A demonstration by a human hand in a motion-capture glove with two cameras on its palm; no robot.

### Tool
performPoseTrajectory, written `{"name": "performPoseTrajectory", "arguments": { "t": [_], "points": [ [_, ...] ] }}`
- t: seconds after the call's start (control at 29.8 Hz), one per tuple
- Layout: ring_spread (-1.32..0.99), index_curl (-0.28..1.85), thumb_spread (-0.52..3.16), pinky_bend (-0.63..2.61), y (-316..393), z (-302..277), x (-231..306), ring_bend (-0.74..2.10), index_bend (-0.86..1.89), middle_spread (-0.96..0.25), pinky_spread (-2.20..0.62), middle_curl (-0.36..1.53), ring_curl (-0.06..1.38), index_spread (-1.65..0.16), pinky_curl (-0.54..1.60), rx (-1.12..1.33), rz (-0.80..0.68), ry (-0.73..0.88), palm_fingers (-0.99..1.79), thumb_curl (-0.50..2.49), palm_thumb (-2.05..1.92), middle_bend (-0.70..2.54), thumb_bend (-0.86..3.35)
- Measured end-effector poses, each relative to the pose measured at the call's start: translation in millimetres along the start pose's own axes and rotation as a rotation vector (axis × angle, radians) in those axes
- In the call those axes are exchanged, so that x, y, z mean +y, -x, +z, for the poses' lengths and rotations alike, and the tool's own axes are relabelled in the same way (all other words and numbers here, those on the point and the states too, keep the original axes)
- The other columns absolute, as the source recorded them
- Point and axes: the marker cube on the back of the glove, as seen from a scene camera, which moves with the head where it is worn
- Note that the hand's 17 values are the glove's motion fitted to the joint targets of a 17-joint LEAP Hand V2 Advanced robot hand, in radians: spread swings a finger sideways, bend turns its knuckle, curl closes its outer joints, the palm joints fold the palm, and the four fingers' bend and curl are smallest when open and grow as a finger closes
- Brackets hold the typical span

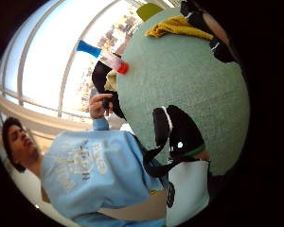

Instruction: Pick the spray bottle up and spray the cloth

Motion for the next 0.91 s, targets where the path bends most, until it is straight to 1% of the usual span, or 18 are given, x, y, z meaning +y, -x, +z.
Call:
{"name": "performPoseTrajectory", "arguments": {
  "t": [0.61, 0.91],
  "points": [
    [-0.05, 0.19, 1.17, 0.26, -3.6, 0.6, 5.1, 0.38, 0.09, -0.09, 0.2, 0.44, 0.35, -0.35, 0.36, -0.045, 0.006, 0.006, 0.7, 0.42, 0.73, 0.45, -0.02],
    [-0.05, 0.19, 1.18, 0.25, -0.6, 5.8, 5.2, 0.37, 0.09, -0.09, 0.2, 0.44, 0.35, -0.35, 0.36, -0.026, -0.014, 0.025, 0.71, 0.41, 0.73, 0.46, -0.02]
  ]
}}
